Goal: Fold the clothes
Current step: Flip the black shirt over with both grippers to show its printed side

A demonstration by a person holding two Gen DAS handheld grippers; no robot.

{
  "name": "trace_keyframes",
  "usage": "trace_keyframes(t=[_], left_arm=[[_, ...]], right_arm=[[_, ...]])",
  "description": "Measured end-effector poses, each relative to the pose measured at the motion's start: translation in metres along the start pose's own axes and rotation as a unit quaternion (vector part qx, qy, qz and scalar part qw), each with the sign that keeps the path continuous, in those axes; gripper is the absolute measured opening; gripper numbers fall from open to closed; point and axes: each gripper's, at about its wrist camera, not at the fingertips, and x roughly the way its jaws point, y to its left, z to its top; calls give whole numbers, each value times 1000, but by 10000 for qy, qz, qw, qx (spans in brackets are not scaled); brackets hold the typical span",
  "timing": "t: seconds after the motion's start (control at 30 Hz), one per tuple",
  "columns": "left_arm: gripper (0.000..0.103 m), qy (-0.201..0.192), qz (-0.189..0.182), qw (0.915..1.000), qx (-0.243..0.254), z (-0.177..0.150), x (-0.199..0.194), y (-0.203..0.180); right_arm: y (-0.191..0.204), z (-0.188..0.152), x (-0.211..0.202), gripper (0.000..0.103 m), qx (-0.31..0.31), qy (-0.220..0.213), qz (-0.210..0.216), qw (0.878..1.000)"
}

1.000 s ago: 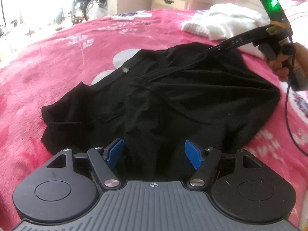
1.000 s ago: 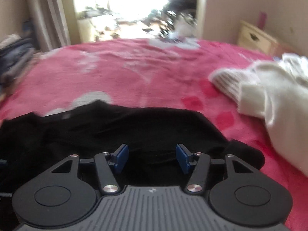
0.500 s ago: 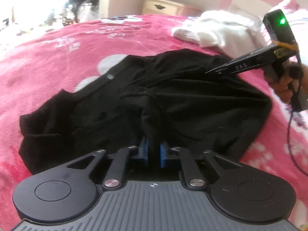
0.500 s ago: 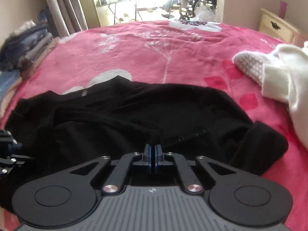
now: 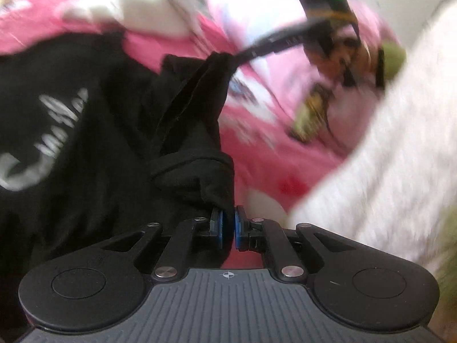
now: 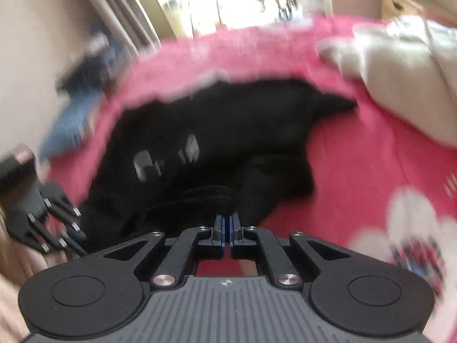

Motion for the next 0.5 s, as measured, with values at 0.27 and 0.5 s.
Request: trace_keyframes(t=[0.27,0.5], left_arm=[[57,196,585,9980,107,-15,-1,-8],[67,-1116,2336,9595,-1107,-12,-100,59]], right_arm=[[14,-41,28,22,-987,1914,-984,9716],[19,47,-14,44,-946,504,-187,9941]])
